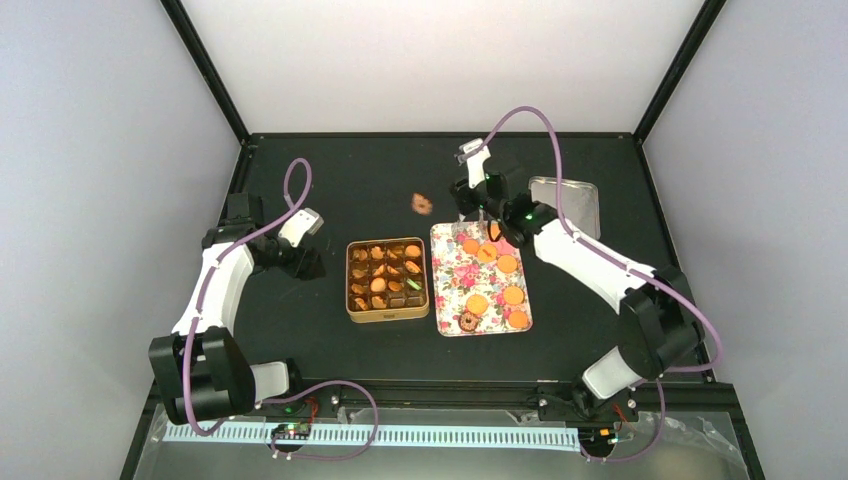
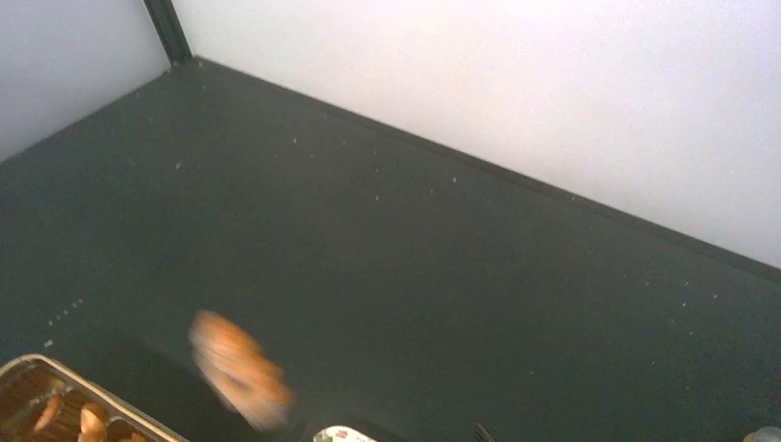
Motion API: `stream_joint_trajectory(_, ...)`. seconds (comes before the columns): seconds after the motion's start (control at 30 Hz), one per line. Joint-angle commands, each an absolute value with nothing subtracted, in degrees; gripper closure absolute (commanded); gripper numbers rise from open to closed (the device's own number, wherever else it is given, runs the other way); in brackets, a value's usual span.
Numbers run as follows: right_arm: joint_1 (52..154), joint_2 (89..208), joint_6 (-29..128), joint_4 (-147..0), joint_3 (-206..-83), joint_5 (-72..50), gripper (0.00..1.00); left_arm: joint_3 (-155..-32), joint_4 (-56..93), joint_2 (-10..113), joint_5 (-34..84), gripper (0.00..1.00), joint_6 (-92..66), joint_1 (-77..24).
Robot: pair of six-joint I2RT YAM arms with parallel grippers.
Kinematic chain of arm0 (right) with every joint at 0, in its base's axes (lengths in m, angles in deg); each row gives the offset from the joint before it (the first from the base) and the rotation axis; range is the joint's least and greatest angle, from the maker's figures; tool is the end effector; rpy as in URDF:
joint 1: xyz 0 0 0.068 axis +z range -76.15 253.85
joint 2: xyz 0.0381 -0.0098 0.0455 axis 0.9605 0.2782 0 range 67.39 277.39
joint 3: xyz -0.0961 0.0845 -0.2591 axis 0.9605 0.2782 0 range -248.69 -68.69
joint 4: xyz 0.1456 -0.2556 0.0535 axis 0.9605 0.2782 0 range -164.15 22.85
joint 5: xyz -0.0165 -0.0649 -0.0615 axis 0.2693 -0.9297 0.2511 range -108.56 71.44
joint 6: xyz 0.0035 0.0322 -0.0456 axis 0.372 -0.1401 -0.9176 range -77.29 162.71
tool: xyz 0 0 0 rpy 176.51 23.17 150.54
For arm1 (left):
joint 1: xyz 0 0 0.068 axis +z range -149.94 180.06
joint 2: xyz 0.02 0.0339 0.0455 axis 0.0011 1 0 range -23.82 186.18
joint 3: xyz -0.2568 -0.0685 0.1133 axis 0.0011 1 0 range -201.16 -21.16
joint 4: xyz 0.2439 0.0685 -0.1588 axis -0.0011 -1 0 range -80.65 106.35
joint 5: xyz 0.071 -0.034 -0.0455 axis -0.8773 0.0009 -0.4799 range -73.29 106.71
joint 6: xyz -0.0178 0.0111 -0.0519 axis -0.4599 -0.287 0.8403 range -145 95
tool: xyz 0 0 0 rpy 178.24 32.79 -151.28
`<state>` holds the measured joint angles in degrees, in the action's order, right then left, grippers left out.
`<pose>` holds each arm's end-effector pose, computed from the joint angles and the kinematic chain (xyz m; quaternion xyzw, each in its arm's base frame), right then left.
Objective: Pack the cookies
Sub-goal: Pick up the fake cookies from the plate.
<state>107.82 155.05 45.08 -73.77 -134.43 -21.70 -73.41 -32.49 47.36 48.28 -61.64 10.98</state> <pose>0.3323 0.2213 0.3005 -0.2114 0.8030 0.1520 0.5361 0.2578 0.0291 0.2445 0.2613 0.9088 -0.1694 0.2775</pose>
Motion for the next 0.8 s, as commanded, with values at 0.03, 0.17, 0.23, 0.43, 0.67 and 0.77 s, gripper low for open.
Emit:
stream_joint_trajectory(0.03, 107.7, 158.3, 43.7, -74.8, -133.5, -22.9, 0.54, -74.7, -33.5, 46.4, 49.5, 0.28, -62.2, 11.3)
stream_joint_trajectory(0.17, 107.7, 158.3, 44.6, -75.9, -131.3, -22.0, 0.55, -74.7, -33.7, 46.1, 49.1, 0.28, -62.7, 11.5)
stream_joint_trajectory(0.23, 107.7, 157.7, 45.4, -76.8, -130.2, -21.7, 0.59, -74.7, -33.7, 46.2, 49.1, 0.28, -62.8, 11.4)
stream_joint_trajectory(0.43, 107.7, 155.4, 46.4, -76.7, -129.5, -22.1, 0.73, -75.1, -33.6, 46.4, 49.4, 0.28, -62.5, 11.4)
stream_joint_trajectory(0.67, 107.7, 153.9, 45.2, -73.4, -131.8, -22.7, 0.86, -76.4, -34.9, 45.8, 50.0, 0.29, -62.5, 11.5)
stream_joint_trajectory(0.77, 107.7, 153.3, 44.9, -72.7, -132.0, -22.7, 0.89, -76.2, -35.1, 45.7, 50.2, 0.29, -62.8, 11.5)
